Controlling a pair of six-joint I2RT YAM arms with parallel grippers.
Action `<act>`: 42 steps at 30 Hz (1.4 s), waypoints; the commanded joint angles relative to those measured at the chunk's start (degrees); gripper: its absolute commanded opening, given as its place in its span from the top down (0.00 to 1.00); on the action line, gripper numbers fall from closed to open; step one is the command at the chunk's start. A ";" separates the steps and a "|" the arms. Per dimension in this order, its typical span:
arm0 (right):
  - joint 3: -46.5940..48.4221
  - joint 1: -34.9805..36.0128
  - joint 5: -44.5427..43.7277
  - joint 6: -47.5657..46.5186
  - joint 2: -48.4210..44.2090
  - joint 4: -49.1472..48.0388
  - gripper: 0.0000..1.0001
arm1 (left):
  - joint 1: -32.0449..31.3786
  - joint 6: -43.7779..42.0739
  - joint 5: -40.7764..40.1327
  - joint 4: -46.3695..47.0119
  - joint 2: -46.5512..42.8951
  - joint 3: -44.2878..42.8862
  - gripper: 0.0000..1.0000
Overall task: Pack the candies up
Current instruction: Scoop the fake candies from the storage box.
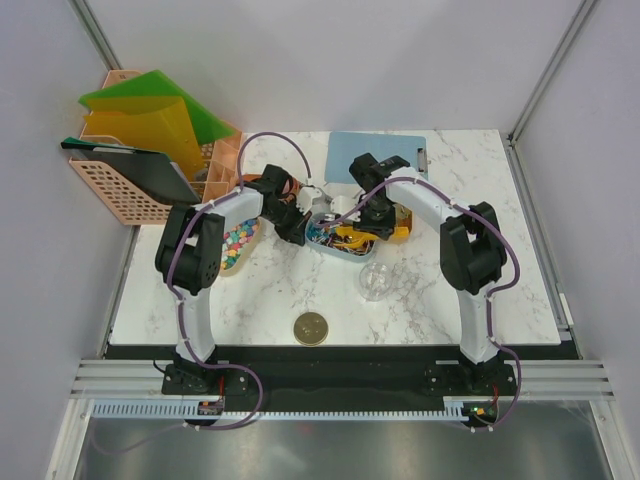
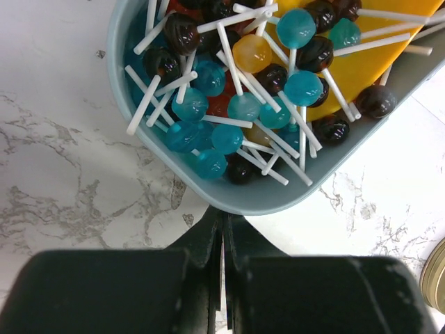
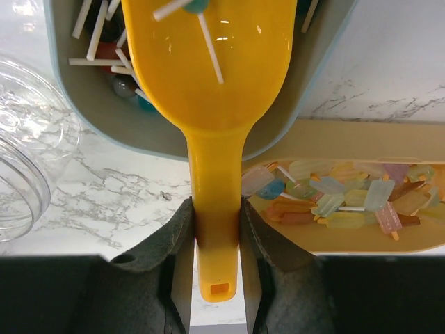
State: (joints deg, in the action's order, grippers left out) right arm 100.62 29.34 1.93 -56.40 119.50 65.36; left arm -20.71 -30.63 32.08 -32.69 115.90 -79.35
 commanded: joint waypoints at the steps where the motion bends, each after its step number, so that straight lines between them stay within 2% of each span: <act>1: 0.71 0.19 2.11 1.91 -2.00 -1.64 1.00 | -0.47 1.36 2.29 1.40 0.82 -2.65 0.98; 10: 10.47 0.98 -0.53 9.38 2.14 3.10 1.00 | -0.39 3.30 3.52 1.05 0.12 -3.70 0.98; 23: 6.79 1.86 -1.32 12.19 1.87 3.98 1.00 | -0.47 3.47 3.35 0.87 0.03 -4.06 0.98; 28: 3.98 1.95 -1.32 12.11 0.39 0.74 1.00 | -0.47 4.44 3.08 0.87 -0.14 -4.14 0.98; 31: -3.12 1.42 -0.80 11.23 -3.81 -4.08 1.00 | -0.39 4.53 2.99 0.87 -1.37 -3.45 0.90; 32: -4.63 1.33 -0.70 11.05 -5.06 -5.58 1.00 | -0.30 4.44 3.17 0.96 -1.81 -3.18 0.81; 35: -9.46 0.72 0.78 10.61 -9.54 -10.07 1.00 | -0.21 3.74 3.96 1.22 -4.09 -1.78 0.70; 38: -12.81 0.28 1.31 10.70 -12.80 -14.20 1.00 | -0.03 3.47 4.66 1.57 -6.47 -0.45 0.63; 42: -13.61 0.01 1.67 11.75 -14.82 -17.19 1.00 | 0.23 4.53 4.84 1.49 -8.31 -0.19 0.63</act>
State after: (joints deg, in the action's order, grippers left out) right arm 87.02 29.56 2.35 -45.43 108.05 53.93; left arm -20.71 -27.53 34.70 -32.60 111.83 -79.64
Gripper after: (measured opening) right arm 0.341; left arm 0.365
